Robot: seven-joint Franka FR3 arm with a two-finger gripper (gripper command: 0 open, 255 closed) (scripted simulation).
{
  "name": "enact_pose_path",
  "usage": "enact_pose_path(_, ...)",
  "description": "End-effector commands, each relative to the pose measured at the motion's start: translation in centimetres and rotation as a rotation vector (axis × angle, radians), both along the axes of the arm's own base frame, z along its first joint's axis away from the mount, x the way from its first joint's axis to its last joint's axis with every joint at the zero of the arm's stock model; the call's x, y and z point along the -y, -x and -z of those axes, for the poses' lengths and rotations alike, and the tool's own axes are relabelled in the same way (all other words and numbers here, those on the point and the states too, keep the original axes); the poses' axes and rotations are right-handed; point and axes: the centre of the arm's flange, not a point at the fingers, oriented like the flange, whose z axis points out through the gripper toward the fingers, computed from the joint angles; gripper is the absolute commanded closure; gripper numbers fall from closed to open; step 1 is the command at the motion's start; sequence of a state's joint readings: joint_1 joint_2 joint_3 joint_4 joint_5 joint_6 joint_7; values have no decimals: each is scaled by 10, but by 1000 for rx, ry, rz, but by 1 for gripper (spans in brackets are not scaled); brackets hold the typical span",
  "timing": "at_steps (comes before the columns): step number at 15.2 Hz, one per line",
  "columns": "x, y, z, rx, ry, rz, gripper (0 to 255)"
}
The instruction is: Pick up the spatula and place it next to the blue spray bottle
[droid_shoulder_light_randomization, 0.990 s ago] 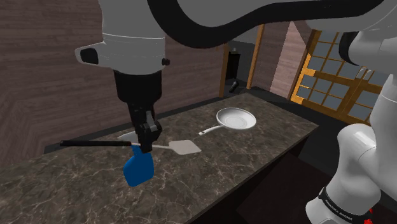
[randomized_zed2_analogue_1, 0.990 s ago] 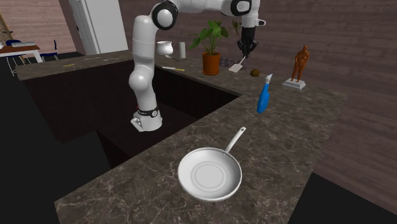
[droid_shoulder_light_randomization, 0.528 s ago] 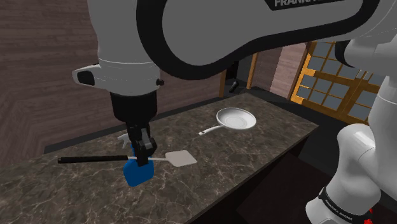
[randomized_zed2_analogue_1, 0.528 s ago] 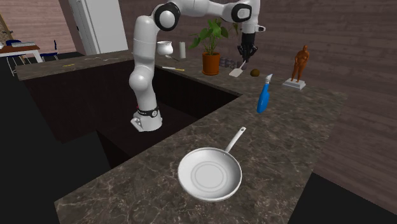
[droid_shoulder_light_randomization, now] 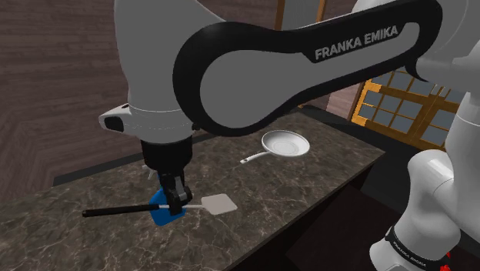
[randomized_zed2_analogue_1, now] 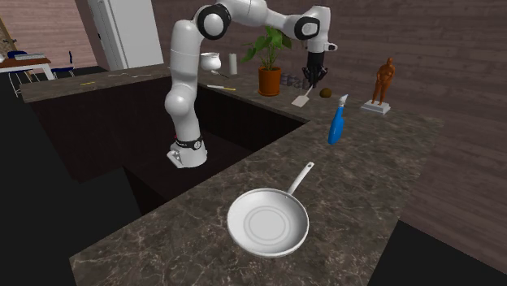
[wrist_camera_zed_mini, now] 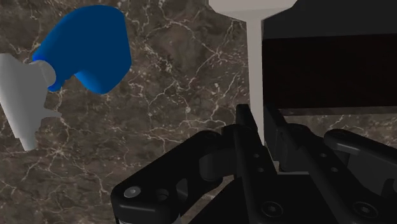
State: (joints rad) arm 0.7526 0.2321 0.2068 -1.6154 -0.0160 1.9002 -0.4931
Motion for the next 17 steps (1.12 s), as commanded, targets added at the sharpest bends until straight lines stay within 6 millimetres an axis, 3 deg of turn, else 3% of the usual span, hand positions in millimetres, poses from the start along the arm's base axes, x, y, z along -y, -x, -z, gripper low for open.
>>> enact_pose_path(1,-1,1,10,0,-1,0,255)
enact_pose_path(17,-1,1,95,0,-1,0,255)
